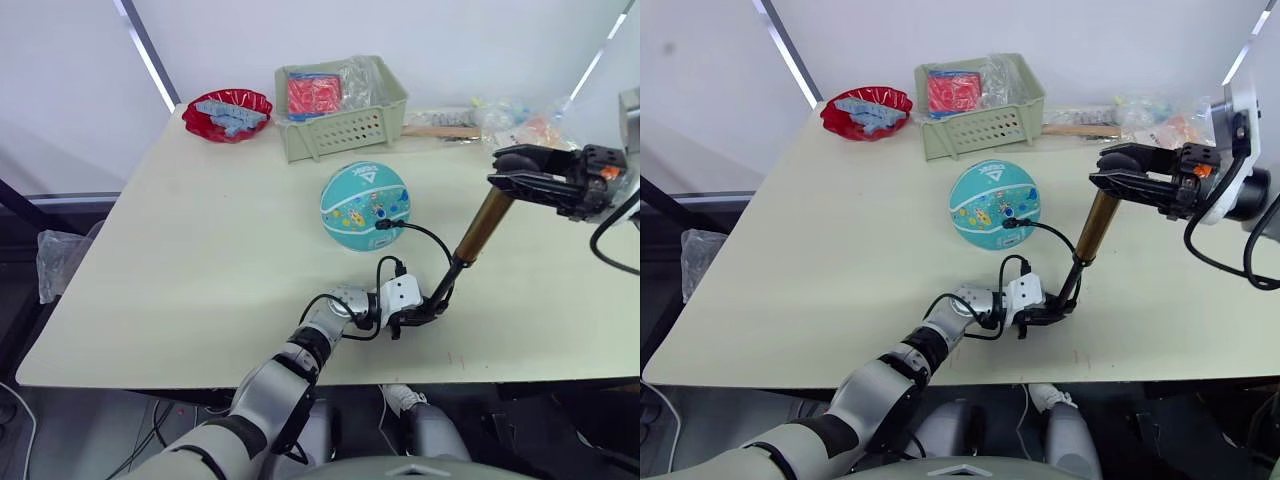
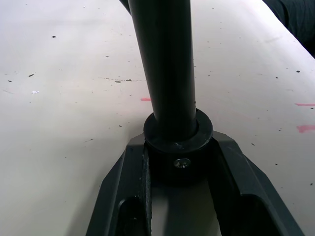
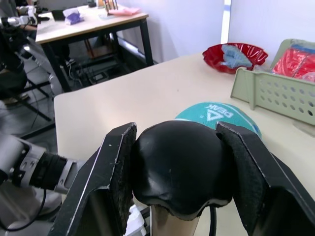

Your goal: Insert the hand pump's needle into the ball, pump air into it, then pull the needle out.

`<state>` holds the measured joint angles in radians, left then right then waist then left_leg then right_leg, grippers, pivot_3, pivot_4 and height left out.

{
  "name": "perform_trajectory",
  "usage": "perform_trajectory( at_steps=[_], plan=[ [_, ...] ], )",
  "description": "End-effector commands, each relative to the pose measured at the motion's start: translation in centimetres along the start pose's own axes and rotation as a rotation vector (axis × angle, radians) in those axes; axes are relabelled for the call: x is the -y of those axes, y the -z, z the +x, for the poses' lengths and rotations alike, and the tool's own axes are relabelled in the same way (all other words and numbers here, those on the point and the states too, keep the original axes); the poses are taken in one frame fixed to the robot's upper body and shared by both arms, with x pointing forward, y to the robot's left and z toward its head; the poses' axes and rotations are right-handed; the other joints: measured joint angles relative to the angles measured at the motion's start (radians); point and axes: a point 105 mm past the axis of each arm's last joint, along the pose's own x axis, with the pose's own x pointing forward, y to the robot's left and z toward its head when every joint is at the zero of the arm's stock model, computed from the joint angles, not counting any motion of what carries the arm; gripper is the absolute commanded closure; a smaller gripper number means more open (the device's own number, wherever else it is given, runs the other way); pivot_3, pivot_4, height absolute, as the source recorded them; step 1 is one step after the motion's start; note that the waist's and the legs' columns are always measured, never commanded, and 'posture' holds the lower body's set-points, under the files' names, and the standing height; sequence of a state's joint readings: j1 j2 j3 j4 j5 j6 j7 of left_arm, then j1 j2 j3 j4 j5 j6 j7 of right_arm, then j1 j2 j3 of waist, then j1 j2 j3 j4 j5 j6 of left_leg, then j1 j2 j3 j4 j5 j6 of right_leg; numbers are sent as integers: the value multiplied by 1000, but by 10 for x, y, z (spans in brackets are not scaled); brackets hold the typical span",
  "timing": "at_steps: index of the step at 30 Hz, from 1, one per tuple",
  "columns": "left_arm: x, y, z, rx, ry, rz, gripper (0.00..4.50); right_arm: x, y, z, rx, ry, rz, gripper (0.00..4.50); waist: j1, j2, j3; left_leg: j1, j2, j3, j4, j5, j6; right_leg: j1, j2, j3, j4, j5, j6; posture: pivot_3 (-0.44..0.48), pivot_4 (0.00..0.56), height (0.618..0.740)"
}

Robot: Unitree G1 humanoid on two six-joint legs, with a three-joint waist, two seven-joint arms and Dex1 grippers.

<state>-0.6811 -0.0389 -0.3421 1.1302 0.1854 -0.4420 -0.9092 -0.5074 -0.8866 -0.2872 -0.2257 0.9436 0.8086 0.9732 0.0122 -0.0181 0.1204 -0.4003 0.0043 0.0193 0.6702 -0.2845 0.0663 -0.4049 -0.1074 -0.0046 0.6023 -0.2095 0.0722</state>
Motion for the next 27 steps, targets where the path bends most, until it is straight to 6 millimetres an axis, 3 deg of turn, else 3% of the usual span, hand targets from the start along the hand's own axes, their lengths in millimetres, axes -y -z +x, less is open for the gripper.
perform_trajectory(
  at_steps=[1, 19, 24, 27],
  plan=[
    [38, 59, -11, -200, 106, -114, 3377, 3, 24, 1, -40, 70, -2, 2427, 0, -1, -1, 0, 0, 0, 0, 0, 0, 0, 0, 0, 0, 0, 0, 0, 150, 738],
    [40, 59, -10, -200, 114, -110, 3377, -18, 136, 16, -136, 81, 105, 2427, -3, -4, -7, 2, 1, 0, 0, 0, 0, 1, 2, -4, 0, 0, 0, 0, 150, 738],
    [40, 60, -11, -204, 112, -112, 3377, -18, 131, 19, -85, 89, 92, 2427, -3, -3, -8, 2, 1, 0, 0, 0, 0, 1, 3, -4, 0, 0, 0, 0, 150, 738],
    [40, 60, -12, -204, 113, -112, 3377, -14, 110, 21, -17, 90, 66, 2427, -2, -3, -8, 2, 1, 0, 0, 0, 0, 1, 3, -5, 0, 0, 0, 0, 150, 738]
  ],
)
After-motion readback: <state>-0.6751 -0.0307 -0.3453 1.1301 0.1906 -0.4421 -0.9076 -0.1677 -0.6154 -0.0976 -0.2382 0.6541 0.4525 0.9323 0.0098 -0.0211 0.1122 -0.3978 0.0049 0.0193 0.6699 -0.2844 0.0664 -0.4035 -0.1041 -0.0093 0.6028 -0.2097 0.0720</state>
